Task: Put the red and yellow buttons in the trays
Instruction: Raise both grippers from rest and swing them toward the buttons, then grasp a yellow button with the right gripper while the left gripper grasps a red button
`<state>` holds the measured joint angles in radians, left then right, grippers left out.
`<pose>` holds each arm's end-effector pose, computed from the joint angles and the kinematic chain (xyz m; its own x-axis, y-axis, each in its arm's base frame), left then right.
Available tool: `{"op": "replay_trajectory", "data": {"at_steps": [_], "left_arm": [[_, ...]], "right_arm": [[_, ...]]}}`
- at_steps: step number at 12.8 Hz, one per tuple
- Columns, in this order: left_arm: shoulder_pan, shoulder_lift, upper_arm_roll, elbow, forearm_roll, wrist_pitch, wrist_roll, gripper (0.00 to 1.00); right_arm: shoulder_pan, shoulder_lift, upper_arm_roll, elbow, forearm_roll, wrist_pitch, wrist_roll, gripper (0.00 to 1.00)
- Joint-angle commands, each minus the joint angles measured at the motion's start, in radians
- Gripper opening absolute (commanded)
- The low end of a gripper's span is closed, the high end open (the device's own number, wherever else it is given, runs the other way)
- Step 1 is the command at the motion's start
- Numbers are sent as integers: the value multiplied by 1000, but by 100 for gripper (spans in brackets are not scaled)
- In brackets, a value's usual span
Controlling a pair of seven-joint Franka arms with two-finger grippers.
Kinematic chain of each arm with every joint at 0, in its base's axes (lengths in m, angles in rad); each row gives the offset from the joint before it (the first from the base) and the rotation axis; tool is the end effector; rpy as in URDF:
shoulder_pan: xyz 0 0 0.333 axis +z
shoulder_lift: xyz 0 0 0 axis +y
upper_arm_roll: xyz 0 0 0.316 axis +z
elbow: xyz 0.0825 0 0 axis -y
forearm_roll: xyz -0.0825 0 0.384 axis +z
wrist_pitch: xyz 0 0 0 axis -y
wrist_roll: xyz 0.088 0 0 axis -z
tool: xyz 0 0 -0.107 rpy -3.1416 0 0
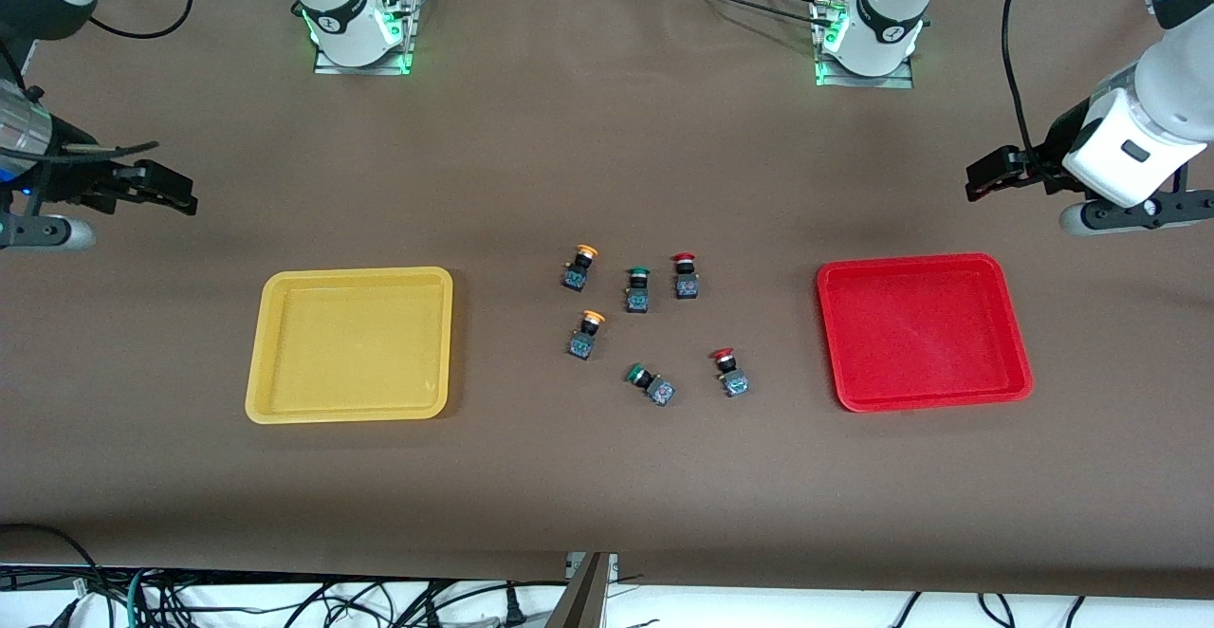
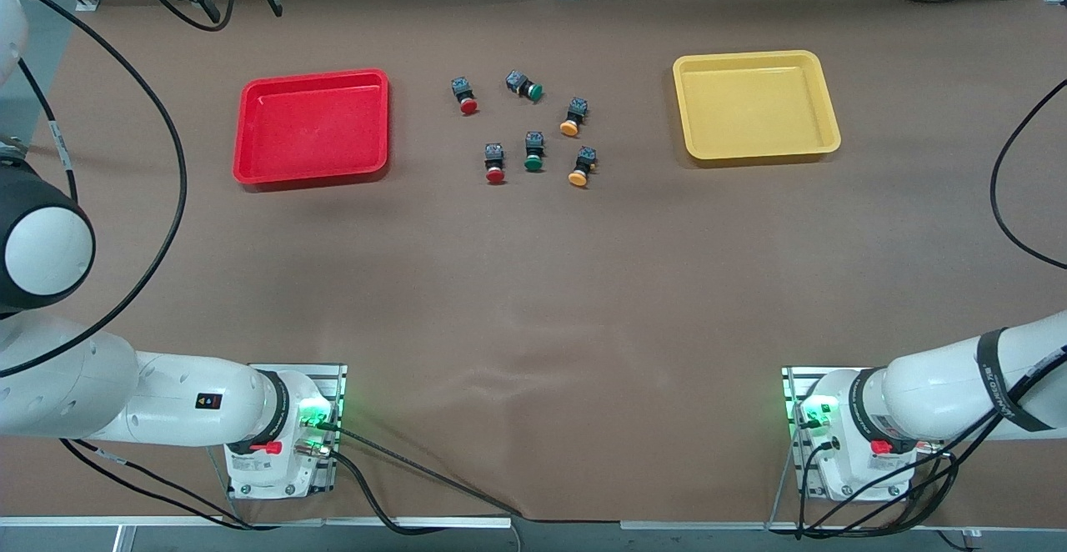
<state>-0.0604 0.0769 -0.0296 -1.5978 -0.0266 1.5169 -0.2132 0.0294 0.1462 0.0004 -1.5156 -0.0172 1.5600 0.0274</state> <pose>0.5646 -0.0534 0.5645 0.9796 0.1223 -0.1596 0.1230 -0.9924 -0.0052 0.5940 0.0158 0.5655 0.9949 0.0021 -0.1011 0.0041 -0.9998 0.0199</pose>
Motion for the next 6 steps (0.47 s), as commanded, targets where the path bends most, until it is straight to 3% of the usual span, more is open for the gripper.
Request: {"op": "replay_trajectory", "data": {"at_steps": [1,6], "left_arm": [[-21,116,-10,89,-24,-18,6,100],[-111,418,-12,264,-148,31,-118,100]], "right_arm": [[9,19,1,23,-6,-3,-10,100],[33,87,3,21,3,8,-4,100]]}}
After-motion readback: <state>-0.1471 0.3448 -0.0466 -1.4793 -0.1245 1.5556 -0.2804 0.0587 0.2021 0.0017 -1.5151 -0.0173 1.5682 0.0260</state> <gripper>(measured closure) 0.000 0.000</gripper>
